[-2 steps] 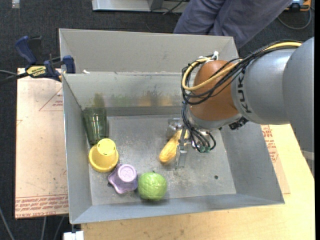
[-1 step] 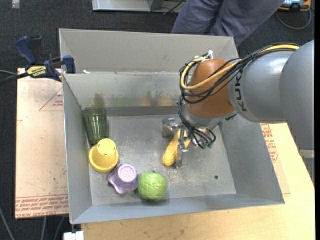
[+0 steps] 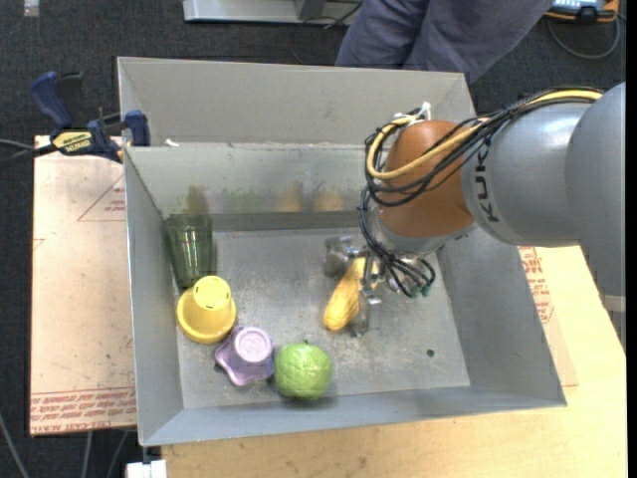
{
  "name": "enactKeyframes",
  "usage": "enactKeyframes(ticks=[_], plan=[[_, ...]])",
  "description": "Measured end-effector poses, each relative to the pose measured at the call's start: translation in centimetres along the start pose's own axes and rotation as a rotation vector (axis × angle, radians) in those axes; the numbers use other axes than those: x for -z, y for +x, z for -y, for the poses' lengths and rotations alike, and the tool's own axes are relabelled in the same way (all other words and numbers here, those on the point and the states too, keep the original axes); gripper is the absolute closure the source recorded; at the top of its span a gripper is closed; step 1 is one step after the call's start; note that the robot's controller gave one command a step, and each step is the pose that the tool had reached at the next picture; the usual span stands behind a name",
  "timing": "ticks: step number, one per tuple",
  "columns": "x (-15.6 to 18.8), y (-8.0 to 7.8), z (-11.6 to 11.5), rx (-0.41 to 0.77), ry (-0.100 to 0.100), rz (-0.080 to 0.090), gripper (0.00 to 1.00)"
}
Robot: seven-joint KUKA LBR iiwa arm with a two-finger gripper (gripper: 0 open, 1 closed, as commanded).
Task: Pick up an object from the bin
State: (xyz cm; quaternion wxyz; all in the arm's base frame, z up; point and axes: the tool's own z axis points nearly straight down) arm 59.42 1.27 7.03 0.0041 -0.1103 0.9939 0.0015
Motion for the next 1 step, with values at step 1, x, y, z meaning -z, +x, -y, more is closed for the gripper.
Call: enactKeyframes(ticks=[1], plan=[[-0.03,-0.48,-0.74,-0.040,0.000,-0.001,1.00]])
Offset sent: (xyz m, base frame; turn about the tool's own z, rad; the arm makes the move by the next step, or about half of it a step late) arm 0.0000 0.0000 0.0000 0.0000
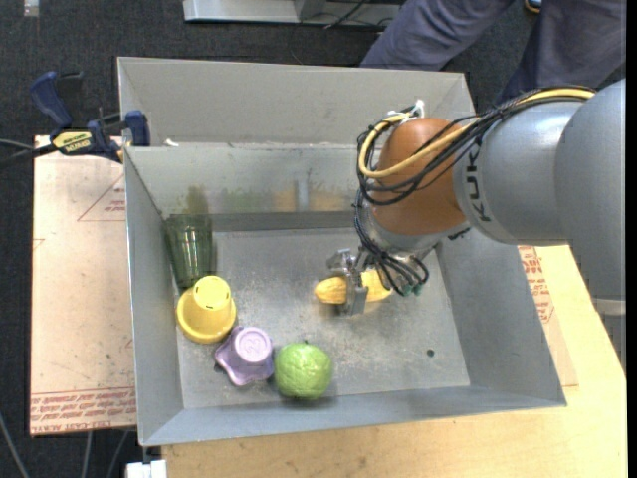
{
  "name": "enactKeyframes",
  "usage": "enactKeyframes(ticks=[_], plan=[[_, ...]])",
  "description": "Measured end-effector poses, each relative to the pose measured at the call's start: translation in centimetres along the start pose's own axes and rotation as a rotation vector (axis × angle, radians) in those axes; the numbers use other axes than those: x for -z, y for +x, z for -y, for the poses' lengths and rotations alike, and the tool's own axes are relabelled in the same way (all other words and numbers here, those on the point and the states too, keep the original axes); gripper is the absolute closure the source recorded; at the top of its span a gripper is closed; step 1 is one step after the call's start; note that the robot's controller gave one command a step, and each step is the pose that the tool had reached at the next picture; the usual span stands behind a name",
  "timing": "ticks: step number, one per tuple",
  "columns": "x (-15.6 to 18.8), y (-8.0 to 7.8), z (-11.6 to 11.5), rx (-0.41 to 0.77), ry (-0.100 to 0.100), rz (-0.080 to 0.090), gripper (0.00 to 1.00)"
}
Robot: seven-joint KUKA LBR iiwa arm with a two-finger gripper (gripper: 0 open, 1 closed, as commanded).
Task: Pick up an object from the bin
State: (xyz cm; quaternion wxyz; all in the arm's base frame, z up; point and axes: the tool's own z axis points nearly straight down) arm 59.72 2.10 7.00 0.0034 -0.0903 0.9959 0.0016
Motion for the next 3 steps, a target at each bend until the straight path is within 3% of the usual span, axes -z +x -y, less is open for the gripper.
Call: enactKeyframes(ticks=[2,3], plan=[[0.4,0.2,0.0,0.000,-0.001,-0.006,1.00],[2.5,0.3,-0.1,-0.001,-0.002,-0.012,1.00]])
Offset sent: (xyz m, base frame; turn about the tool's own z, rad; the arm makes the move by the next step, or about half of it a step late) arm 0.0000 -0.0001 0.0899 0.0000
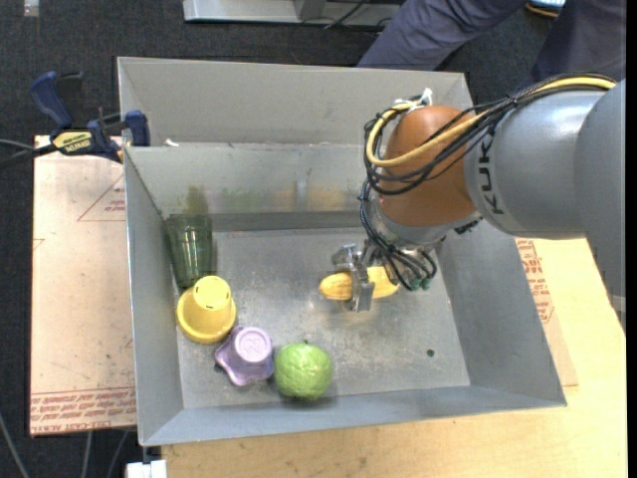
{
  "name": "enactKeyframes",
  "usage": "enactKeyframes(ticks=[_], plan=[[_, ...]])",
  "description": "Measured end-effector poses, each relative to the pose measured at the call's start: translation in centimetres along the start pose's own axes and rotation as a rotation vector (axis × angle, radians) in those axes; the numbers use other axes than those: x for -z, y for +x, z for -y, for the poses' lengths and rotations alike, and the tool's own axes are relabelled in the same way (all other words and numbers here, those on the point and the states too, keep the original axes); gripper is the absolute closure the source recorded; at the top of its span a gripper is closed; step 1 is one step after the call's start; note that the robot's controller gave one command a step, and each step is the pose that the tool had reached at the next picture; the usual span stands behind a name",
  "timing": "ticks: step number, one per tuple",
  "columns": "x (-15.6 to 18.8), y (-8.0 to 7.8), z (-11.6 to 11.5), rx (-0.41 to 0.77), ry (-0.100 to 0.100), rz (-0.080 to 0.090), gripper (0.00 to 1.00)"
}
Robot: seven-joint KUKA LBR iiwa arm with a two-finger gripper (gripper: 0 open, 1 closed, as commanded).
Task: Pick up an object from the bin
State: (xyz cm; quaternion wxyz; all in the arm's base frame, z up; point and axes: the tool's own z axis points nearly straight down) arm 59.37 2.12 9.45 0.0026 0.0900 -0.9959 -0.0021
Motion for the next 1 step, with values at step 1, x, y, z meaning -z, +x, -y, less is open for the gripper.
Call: enactKeyframes(ticks=[1], plan=[[2.56,-0.18,0.01,0.000,0.001,0.006,1.00]])
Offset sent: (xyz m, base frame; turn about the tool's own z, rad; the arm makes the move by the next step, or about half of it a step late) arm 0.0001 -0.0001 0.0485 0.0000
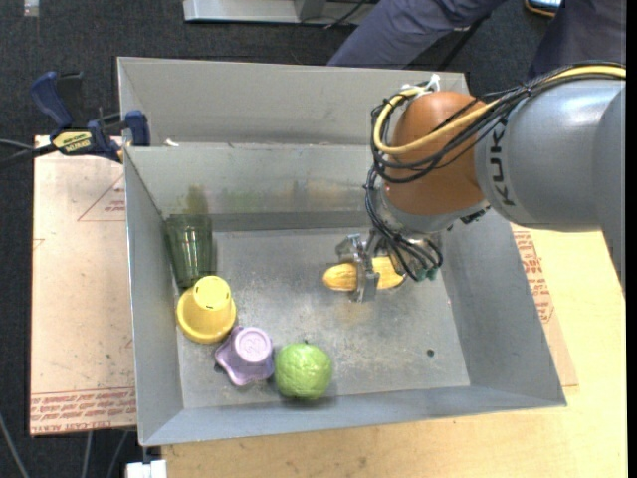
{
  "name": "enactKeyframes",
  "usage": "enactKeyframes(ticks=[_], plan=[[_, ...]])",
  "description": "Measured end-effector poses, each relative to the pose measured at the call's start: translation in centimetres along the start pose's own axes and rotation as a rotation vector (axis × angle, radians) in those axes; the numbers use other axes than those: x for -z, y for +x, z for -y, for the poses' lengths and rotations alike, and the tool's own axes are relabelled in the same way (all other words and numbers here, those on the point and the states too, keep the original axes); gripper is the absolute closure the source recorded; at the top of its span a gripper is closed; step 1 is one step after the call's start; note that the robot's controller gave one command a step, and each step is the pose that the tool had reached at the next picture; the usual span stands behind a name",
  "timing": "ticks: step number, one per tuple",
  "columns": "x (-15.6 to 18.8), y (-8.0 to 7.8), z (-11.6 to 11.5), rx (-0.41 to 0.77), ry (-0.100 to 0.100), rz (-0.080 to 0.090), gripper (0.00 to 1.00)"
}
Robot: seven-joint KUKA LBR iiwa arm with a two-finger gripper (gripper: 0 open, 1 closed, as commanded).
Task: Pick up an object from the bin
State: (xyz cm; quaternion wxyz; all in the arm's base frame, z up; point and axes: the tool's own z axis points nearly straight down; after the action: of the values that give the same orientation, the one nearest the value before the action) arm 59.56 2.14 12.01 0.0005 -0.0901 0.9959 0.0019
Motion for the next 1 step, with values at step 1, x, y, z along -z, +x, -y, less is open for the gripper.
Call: enactKeyframes(ticks=[1], plan=[[1.98,-0.12,0.00,0.000,0.001,0.005,1.00]])
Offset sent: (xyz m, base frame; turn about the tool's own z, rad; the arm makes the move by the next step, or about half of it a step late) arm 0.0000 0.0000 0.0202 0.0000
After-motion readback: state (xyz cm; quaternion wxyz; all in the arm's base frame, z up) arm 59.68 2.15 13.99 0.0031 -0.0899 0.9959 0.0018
